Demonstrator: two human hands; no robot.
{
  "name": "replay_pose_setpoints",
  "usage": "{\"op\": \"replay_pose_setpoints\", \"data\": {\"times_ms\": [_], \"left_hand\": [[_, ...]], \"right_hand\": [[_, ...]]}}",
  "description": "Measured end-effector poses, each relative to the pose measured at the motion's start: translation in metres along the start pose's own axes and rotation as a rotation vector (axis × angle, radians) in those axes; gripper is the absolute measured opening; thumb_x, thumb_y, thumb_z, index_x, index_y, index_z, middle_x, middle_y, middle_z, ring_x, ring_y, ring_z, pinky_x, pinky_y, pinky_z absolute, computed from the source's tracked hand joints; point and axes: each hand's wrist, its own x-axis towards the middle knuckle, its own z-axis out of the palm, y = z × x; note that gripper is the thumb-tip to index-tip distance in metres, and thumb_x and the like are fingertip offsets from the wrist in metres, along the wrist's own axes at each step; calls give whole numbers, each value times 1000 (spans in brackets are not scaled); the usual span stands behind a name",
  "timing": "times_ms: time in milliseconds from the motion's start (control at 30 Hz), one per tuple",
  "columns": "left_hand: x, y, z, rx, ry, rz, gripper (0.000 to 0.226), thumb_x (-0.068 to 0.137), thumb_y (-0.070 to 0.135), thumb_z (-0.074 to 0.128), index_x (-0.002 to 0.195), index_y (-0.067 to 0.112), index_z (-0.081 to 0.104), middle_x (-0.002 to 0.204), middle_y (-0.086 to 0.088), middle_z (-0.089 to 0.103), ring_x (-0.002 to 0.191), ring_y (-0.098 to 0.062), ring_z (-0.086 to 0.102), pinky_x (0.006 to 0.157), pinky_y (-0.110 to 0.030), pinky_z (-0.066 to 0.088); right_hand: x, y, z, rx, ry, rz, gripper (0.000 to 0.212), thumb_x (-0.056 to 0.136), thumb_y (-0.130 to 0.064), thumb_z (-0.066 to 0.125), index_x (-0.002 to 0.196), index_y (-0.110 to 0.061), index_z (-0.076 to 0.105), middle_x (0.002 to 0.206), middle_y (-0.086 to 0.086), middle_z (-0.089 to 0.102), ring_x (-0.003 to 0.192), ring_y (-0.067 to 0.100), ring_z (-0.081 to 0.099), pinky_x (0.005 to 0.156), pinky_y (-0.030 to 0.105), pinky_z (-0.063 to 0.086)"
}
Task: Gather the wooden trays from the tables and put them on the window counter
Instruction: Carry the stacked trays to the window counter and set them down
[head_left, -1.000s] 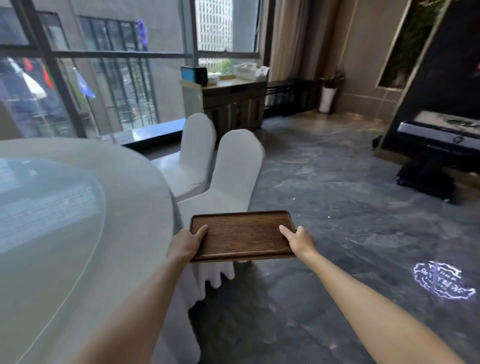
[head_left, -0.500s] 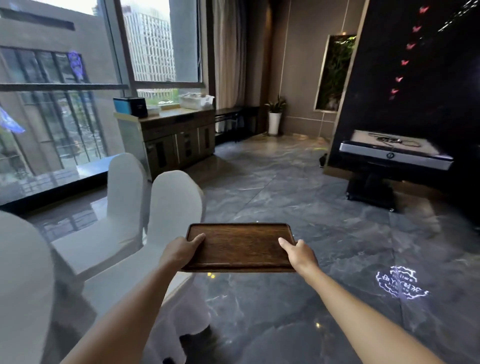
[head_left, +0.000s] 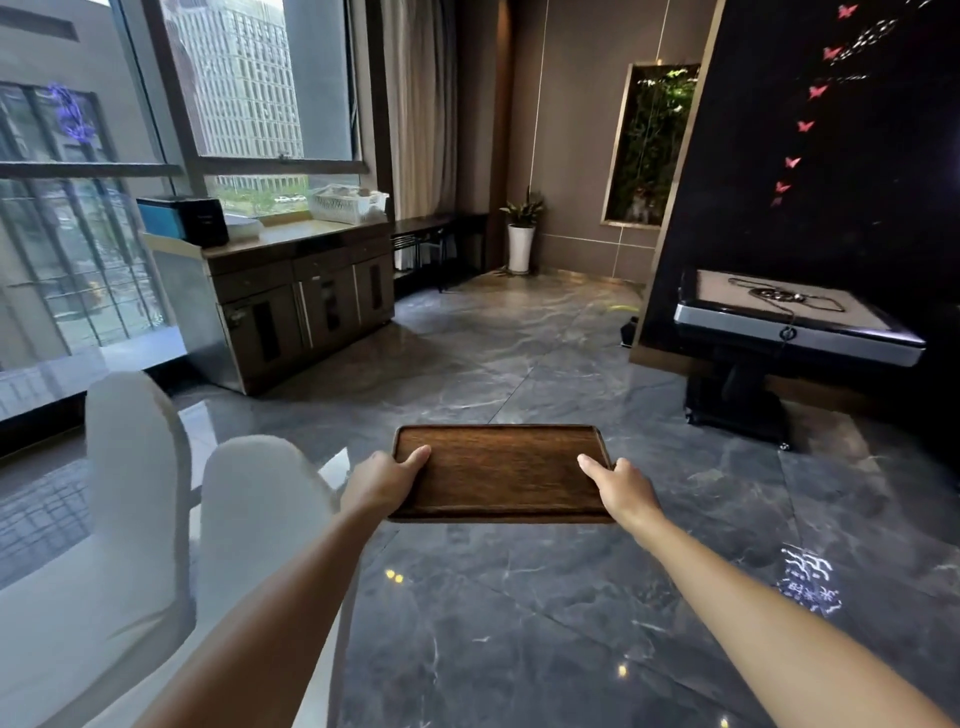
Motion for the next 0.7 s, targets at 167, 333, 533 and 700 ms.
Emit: {"op": "replay_pose_setpoints", "data": {"times_ms": [167, 333, 533, 700], "left_hand": [[107, 33, 31, 18, 7, -35, 67, 89, 58, 43, 112, -3, 59, 118, -20, 64, 109, -34, 60, 95, -38, 47], [233, 85, 57, 16, 53, -59, 66, 89, 55, 44, 112, -5, 61, 120, -21, 64, 113, -34, 58, 95, -37, 45], [379, 146, 67, -15, 109, -120, 69, 88, 58, 43, 113, -4, 59, 120, -21, 63, 111, -35, 58, 93, -38, 45], [492, 163, 74, 1, 129, -180, 68, 89, 57, 42, 109, -5, 60, 116, -20, 64, 108, -35, 59, 90, -37, 46]], "right_hand": [[120, -22, 23, 15, -26, 2, 59, 92, -45, 47, 124, 4, 48, 133, 21, 52, 122, 34, 50, 94, 36, 40], [261, -59, 41, 34, -54, -56, 58, 92, -44, 48, 121, 6, 51, 132, 22, 54, 123, 35, 49, 98, 38, 39], [431, -129, 55, 30, -122, -118, 58, 92, -46, 46, 120, 4, 50, 129, 19, 55, 118, 34, 51, 93, 38, 40], [545, -175, 97, 11, -182, -136, 50, 91, -47, 47, 108, 0, 53, 112, 16, 58, 104, 31, 55, 87, 38, 41]]}}
